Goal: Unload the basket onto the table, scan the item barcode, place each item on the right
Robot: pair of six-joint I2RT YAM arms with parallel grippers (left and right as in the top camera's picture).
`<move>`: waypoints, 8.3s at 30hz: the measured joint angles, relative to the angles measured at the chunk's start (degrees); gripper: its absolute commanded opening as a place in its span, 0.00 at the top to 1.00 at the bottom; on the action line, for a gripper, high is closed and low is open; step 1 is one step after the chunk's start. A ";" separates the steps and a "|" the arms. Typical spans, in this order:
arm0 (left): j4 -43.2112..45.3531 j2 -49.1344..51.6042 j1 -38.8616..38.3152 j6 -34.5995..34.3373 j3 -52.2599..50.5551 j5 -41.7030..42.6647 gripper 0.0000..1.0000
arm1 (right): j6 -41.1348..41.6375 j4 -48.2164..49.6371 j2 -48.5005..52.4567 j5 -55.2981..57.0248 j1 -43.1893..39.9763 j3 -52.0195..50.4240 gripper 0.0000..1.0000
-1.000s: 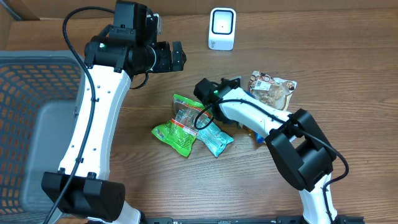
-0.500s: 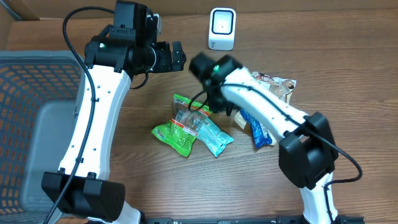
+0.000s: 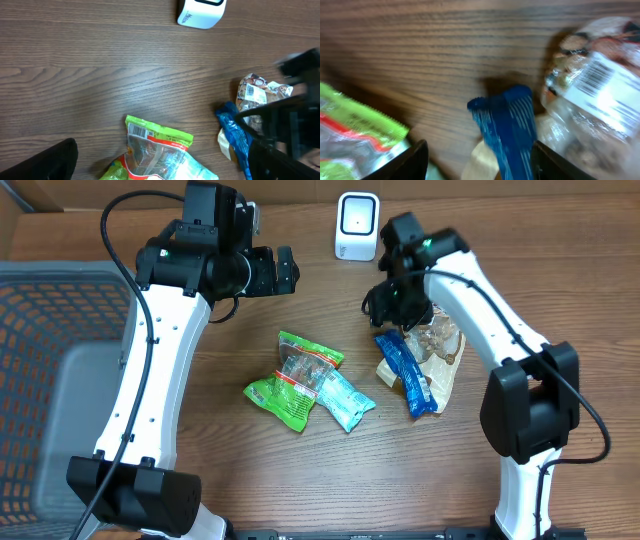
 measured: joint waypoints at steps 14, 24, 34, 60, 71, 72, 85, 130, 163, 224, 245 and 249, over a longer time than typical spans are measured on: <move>0.00 0.00 0.00 0.00 0.00 0.00 0.00 | -3.15 10.25 0.00 -2.14 1.14 -12.15 0.39; 0.00 0.00 0.00 0.00 0.00 0.00 0.00 | -5.14 -0.46 0.00 -9.33 8.52 -11.45 0.46; 0.00 0.00 0.00 0.00 0.00 0.02 0.00 | 0.09 -7.28 -2.73 -10.25 5.49 -3.98 0.51; 0.00 0.00 0.00 0.00 0.00 0.00 0.00 | 63.04 17.09 -31.76 4.81 2.32 -44.22 0.41; 0.00 0.00 0.00 0.00 0.00 0.00 0.00 | 73.29 26.80 -31.76 5.77 2.32 -53.07 0.41; 0.00 0.00 0.00 0.00 0.00 0.00 0.00 | 73.50 27.69 -31.76 6.01 2.32 -53.59 0.42; 0.00 0.00 0.00 0.00 0.00 0.00 0.00 | 75.71 31.78 -30.99 7.78 2.62 -55.54 0.27; 0.00 0.00 0.00 0.00 0.00 0.00 0.00 | -43.25 27.52 -27.67 -42.60 2.64 -34.91 0.96; 0.00 0.00 0.00 0.00 0.00 0.00 0.00 | -42.07 17.75 -29.81 -40.81 2.69 -18.47 0.96; 0.00 0.00 0.00 0.00 0.00 -0.04 0.00 | -99.54 106.33 12.98 26.71 -2.27 -18.47 0.96; 0.00 0.00 0.00 0.00 0.00 -0.04 0.00 | -99.73 105.48 15.23 25.66 -2.27 -15.12 0.95; 0.00 0.00 0.00 0.00 0.00 -0.02 0.00 | -99.67 105.85 15.28 25.62 -2.27 -13.11 0.94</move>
